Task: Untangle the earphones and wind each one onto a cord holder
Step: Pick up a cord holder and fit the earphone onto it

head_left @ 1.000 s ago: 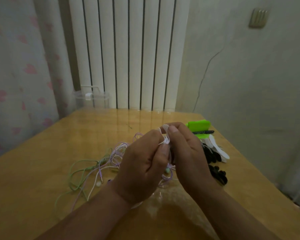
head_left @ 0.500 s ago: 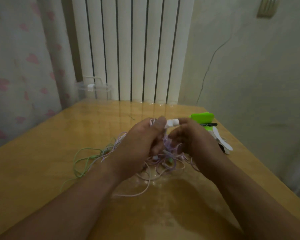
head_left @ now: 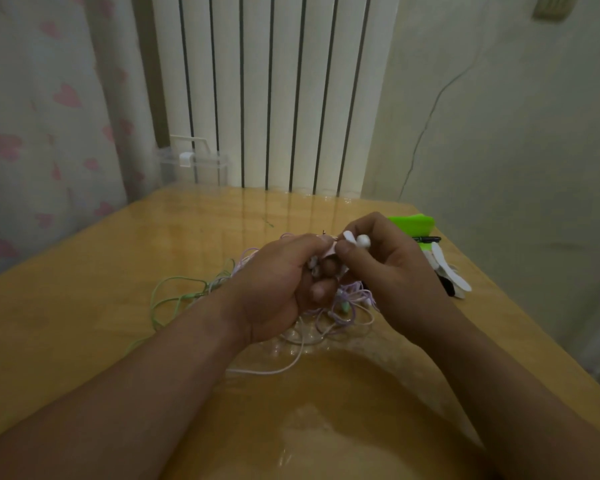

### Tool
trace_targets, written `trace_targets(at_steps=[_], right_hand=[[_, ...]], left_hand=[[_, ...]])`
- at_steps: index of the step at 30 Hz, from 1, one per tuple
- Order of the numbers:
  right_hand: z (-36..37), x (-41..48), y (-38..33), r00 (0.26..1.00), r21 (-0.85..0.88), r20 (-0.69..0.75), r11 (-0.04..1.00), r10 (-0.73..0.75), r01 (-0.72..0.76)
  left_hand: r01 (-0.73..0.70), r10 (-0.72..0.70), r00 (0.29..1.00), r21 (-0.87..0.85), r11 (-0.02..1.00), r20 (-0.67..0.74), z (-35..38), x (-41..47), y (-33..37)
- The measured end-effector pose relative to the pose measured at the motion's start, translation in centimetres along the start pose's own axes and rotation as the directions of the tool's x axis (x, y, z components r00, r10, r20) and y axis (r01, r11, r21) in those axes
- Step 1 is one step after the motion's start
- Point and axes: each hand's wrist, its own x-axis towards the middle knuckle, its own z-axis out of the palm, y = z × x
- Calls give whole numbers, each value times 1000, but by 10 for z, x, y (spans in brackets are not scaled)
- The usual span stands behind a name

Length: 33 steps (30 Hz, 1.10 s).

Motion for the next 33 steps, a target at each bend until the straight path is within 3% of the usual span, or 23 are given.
trace_targets(at_steps=[4, 6, 10, 16, 19, 27, 33], right_hand=[[-3, 2, 5, 1000, -28, 11, 1000, 4, -3], [-3, 3, 7, 1000, -48, 17, 999, -3, 4], [-2, 3, 8, 999, -89, 33, 995, -35, 38], [-5, 3, 5, 997, -45, 59, 998, -45, 47], [-3, 2, 4, 997, 8, 71, 1000, 2, -2], [0, -1, 5, 997, -85, 81, 996, 8, -1], [3, -2, 6, 997, -154, 71, 988, 14, -3]], left_hand=[[-7, 17, 994, 89, 996, -105, 6, 0, -4], [-3, 11, 990, 56, 998, -139, 10, 1, -6], [89, -108, 988, -159, 983, -115, 9, 1, -2], [192, -199, 978, -105, 976, -61, 0, -1, 5], [157, -161, 979, -49, 986, -121, 2, 1, 4], [71, -50, 985, 121, 990, -167, 8, -1, -2], [70, -61, 989, 69, 995, -133, 8, -1, -4]])
